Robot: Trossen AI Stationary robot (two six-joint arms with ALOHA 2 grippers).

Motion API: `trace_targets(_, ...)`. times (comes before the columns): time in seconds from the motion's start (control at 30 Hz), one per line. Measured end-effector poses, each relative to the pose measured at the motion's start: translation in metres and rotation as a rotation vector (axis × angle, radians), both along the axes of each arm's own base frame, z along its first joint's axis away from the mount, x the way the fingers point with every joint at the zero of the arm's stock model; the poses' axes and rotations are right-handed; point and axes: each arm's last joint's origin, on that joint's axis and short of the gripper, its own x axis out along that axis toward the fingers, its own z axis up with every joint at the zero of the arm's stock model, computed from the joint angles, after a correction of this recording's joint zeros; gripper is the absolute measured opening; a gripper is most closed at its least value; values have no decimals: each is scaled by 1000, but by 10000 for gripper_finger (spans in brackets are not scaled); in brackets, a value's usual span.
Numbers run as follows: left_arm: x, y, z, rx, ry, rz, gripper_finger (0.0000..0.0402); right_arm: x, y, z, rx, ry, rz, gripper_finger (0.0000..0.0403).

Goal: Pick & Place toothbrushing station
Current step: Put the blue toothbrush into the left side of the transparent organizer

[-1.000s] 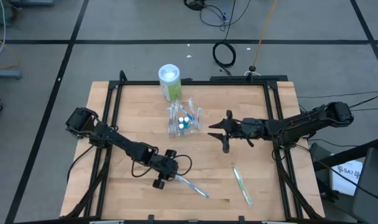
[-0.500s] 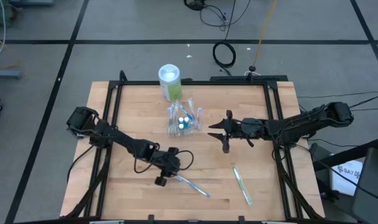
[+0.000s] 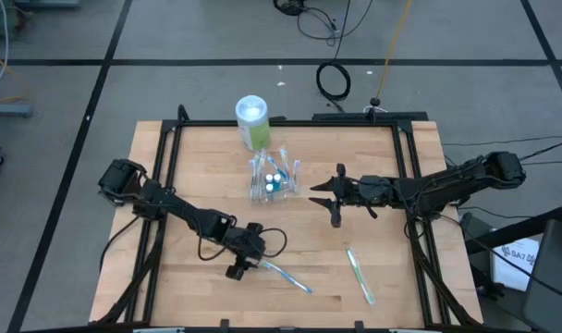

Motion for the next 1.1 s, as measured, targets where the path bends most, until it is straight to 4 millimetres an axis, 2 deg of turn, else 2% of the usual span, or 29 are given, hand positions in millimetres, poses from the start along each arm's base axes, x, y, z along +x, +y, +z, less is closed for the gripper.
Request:
trace_targets(0.2,1,-11,-7,77,-55,-38,191,0,0,0,-3,1,1,134)
trace_targets(0.5,4,-7,-18,96,-32,-22,161,0,0,1,-1,-15,4,134)
trace_targets(0.63,4,-7,-19,106,-30,-35,125,0,0,1,-1,-15,4,134)
trace_targets(0.9,5,-7,-19,112,-38,-31,16,0,0,1,4,-16,3,134)
trace_targets(0.97,5,-7,-18,130,-50,-20,6,0,0,1,19,-19,-1,134)
trace_targets(1.1,4,-7,-13,201,-95,-26,12,0,0,2,24,-21,-1,134)
